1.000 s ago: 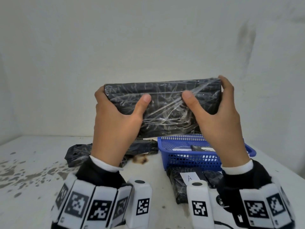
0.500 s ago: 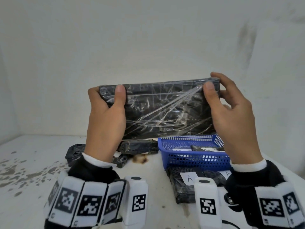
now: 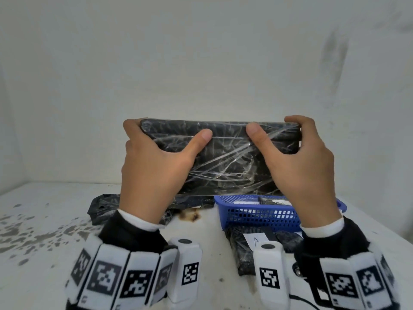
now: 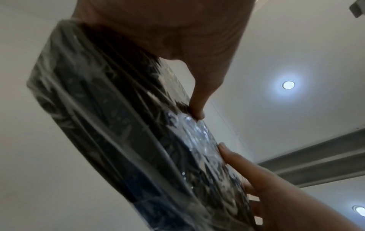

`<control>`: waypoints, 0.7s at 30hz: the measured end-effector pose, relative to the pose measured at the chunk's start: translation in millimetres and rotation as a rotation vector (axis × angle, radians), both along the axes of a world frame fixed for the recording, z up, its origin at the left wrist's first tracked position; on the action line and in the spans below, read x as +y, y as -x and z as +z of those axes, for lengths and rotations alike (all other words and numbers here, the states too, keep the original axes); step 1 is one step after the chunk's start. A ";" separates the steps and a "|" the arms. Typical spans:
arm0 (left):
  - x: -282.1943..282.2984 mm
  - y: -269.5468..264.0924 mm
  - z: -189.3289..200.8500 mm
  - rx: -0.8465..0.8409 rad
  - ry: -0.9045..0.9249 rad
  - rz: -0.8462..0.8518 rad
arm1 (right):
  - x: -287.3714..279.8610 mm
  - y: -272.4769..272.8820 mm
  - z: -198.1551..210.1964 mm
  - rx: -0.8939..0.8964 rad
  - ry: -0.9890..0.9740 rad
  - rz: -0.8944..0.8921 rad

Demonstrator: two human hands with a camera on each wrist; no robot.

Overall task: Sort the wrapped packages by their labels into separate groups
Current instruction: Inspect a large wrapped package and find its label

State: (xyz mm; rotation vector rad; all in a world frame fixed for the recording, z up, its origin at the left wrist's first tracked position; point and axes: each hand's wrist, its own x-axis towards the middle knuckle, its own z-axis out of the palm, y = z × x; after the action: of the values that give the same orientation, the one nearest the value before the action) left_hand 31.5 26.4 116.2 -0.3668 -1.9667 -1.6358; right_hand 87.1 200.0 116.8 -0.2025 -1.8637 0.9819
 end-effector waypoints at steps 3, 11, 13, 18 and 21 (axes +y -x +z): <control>-0.1 -0.7 0.1 0.010 -0.001 -0.010 | -2.3 1.4 -1.7 -0.080 -0.040 -0.019; 2.0 -1.5 -2.4 0.029 -0.017 -0.004 | -9.3 0.0 -3.6 -0.176 -0.058 -0.011; 1.3 0.9 -2.9 -0.045 -0.022 0.004 | -9.4 -0.1 -3.0 -0.208 -0.058 -0.021; -3.0 10.1 -5.3 -0.081 -0.093 -0.138 | -0.1 0.6 -0.2 -0.192 0.029 0.051; -3.1 11.9 -3.2 -0.078 -0.155 -0.237 | 12.0 2.3 0.6 -0.066 0.139 0.167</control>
State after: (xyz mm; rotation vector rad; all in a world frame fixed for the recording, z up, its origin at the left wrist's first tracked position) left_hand 19.6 23.3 113.1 -0.4989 -1.8948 -1.9649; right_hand 84.8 211.9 117.4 -0.1665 -1.8965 1.2344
